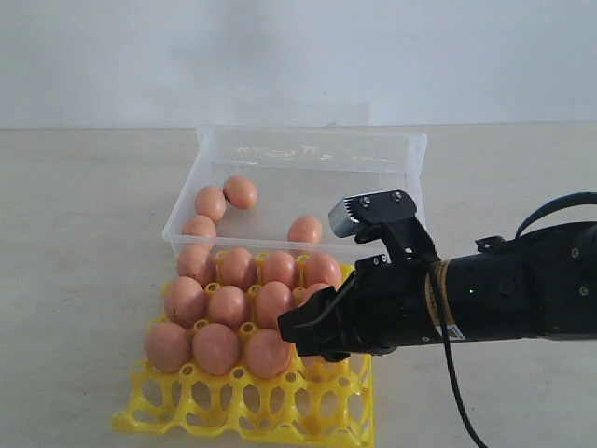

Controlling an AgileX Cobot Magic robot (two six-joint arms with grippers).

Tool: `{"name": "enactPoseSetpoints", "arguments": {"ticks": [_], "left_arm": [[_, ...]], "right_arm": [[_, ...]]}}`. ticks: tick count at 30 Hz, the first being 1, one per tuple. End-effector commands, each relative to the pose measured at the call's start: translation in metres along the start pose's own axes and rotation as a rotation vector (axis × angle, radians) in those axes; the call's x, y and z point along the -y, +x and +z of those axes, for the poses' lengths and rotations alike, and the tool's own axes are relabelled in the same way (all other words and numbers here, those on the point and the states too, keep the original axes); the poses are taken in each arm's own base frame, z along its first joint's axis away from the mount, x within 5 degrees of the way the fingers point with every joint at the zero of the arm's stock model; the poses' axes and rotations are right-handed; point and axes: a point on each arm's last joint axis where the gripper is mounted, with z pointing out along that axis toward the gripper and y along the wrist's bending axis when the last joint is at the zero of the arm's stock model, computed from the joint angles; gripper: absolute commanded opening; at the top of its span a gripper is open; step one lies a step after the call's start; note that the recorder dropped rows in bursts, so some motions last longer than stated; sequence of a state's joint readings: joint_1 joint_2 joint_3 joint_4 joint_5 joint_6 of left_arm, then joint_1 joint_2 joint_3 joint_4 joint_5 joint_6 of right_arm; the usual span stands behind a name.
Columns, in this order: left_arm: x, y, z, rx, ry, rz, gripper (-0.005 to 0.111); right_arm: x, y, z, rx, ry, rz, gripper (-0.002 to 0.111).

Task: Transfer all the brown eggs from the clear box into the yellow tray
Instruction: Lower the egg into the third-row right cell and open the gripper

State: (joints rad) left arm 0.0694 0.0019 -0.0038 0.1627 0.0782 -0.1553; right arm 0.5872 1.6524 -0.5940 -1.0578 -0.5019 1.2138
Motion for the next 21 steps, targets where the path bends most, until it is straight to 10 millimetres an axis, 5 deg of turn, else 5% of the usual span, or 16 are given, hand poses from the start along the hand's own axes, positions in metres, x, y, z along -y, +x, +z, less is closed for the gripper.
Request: {"name": "enactPoseSetpoints", "arguments": {"ticks": [1,7,21], "left_arm": [[0.0005,0.001,0.0,0.0,0.009,-0.003,0.022],[0.0005,0.001,0.0,0.0,0.009,-0.003,0.022],[0.0005,0.001,0.0,0.0,0.009,-0.003,0.022]], "right_arm": [[-0.0018,-0.0009,-0.0001,0.011,-0.015,-0.024,0.032],[-0.0027,-0.0016,-0.0001,0.02,-0.025,-0.021,0.055],[-0.0027,-0.0021,-0.0001,0.025,-0.026,-0.015,0.055]]}}
